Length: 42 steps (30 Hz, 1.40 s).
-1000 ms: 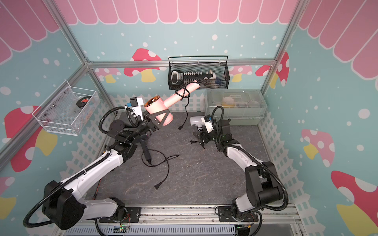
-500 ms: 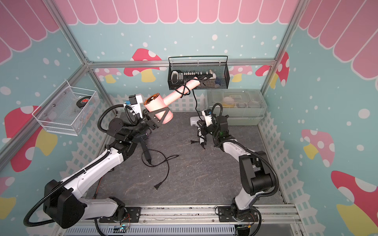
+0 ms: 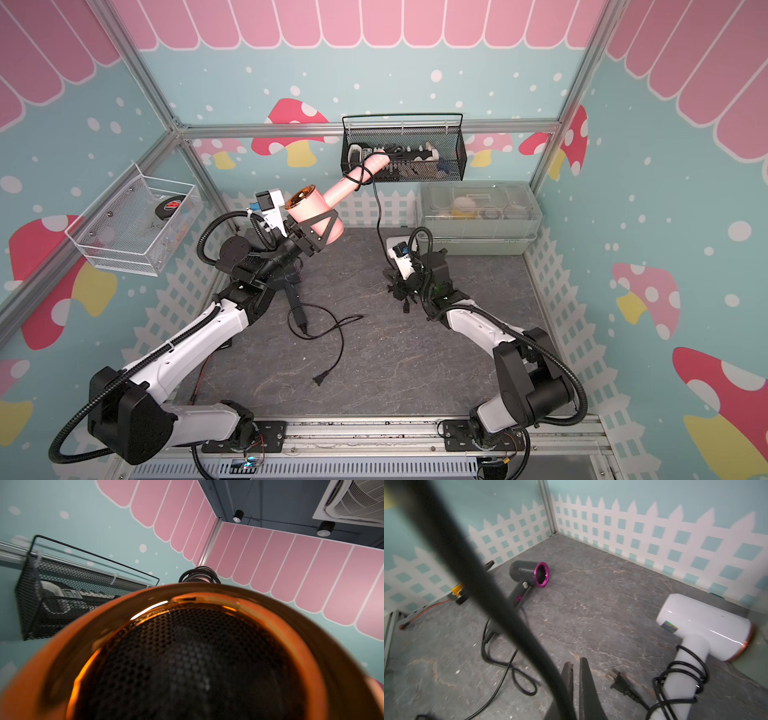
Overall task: Wrap the cord around the hair dryer
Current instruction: Wrap the power cord around the hair dryer.
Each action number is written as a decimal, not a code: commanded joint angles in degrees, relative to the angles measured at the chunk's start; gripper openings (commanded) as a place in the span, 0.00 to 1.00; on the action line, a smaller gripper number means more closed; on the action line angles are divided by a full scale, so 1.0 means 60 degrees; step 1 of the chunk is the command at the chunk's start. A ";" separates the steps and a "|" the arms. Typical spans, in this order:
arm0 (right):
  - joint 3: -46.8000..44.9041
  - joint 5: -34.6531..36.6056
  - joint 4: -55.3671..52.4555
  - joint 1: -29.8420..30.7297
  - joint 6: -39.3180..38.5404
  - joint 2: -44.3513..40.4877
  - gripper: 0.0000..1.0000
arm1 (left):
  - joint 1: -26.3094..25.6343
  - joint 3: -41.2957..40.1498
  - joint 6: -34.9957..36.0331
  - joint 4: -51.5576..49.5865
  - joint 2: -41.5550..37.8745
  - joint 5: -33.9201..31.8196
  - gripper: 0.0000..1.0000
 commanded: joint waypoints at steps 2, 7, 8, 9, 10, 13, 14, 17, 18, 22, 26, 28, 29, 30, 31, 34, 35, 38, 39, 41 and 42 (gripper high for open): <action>0.0510 0.0478 -0.2727 0.0625 -0.1366 -0.1009 0.00 | 0.0402 0.0663 0.1144 -0.0773 0.0030 -0.0892 0.00; 0.1579 0.0979 -0.5540 0.1497 -0.2255 -0.1992 0.00 | 0.0716 0.1242 0.2012 -0.2305 0.0521 -0.1039 0.00; 0.1907 0.1049 -0.6114 0.1656 -0.2400 -0.2158 0.00 | 0.0771 0.1325 0.2142 -0.2515 0.0669 -0.0925 0.00; 0.2196 0.1159 -0.6594 0.1822 -0.2539 -0.2270 0.00 | 0.0784 0.1393 0.2248 -0.2708 0.0775 -0.0876 0.00; 0.2627 0.1308 -0.7157 0.1986 -0.2692 -0.2375 0.00 | 0.0779 0.1421 0.2353 -0.2891 0.0892 -0.0799 0.00; 0.4091 0.1892 -0.8740 0.2327 -0.3134 -0.2518 0.00 | 0.0746 0.1413 0.2439 -0.3317 0.1139 -0.0467 0.00; 0.4659 0.2068 -0.9199 0.2372 -0.3275 -0.2535 0.00 | 0.0704 0.1337 0.2488 -0.3473 0.1171 -0.0424 0.00; 0.6145 0.2409 -1.0314 0.2401 -0.3703 -0.2426 0.00 | 0.0443 0.1022 0.2612 -0.3729 0.1164 -0.0214 0.00; 0.6590 0.2534 -1.0566 0.2396 -0.3848 -0.2335 0.00 | 0.0327 0.0971 0.2683 -0.3873 0.1156 -0.0132 0.00; 0.8203 0.3270 -1.1196 0.2398 -0.4552 -0.1849 0.00 | -0.0584 0.0639 0.3177 -0.4681 0.0942 -0.0029 0.00; 0.9357 0.3914 -1.1182 0.2372 -0.5139 -0.1282 0.00 | -0.1386 0.0019 0.3296 -0.4982 0.0552 0.0178 0.00; 0.9887 0.4176 -1.1208 0.2365 -0.5418 -0.0885 0.00 | -0.1733 -0.0215 0.3377 -0.5206 0.0388 0.0285 0.00; 1.0229 0.4303 -1.1288 0.2365 -0.5590 -0.0638 0.00 | -0.1913 -0.0363 0.3403 -0.5259 0.0278 0.0319 0.00; 1.0506 0.4426 -1.1371 0.2354 -0.5722 -0.0395 0.00 | -0.2053 -0.0504 0.3407 -0.5247 0.0195 0.0340 0.00; 1.0838 0.4502 -1.1517 0.2323 -0.5851 -0.0157 0.00 | -0.2215 -0.0632 0.3433 -0.5284 0.0071 0.0363 0.00; 1.1688 0.4492 -1.1882 0.2144 -0.6210 0.0584 0.00 | -0.2498 -0.0958 0.3532 -0.5382 -0.0295 0.0480 0.00; 1.1970 0.4394 -1.2045 0.2042 -0.6354 0.0845 0.00 | -0.2550 -0.1062 0.3539 -0.5382 -0.0415 0.0600 0.00; 1.2615 0.4097 -1.2408 0.1625 -0.6696 0.1580 0.00 | -0.2625 -0.1319 0.3561 -0.5433 -0.0655 0.1039 0.00; 1.2784 0.3959 -1.2485 0.1429 -0.6747 0.1800 0.00 | -0.2653 -0.1378 0.3563 -0.5451 -0.0706 0.1243 0.00; 1.3185 0.3325 -1.2658 0.0967 -0.6789 0.2350 0.00 | -0.2827 -0.1449 0.3644 -0.5547 -0.0822 0.1484 0.00; 1.3334 0.3061 -1.2710 0.0784 -0.6811 0.2561 0.00 | -0.2925 -0.1446 0.3717 -0.5631 -0.0842 0.1555 0.00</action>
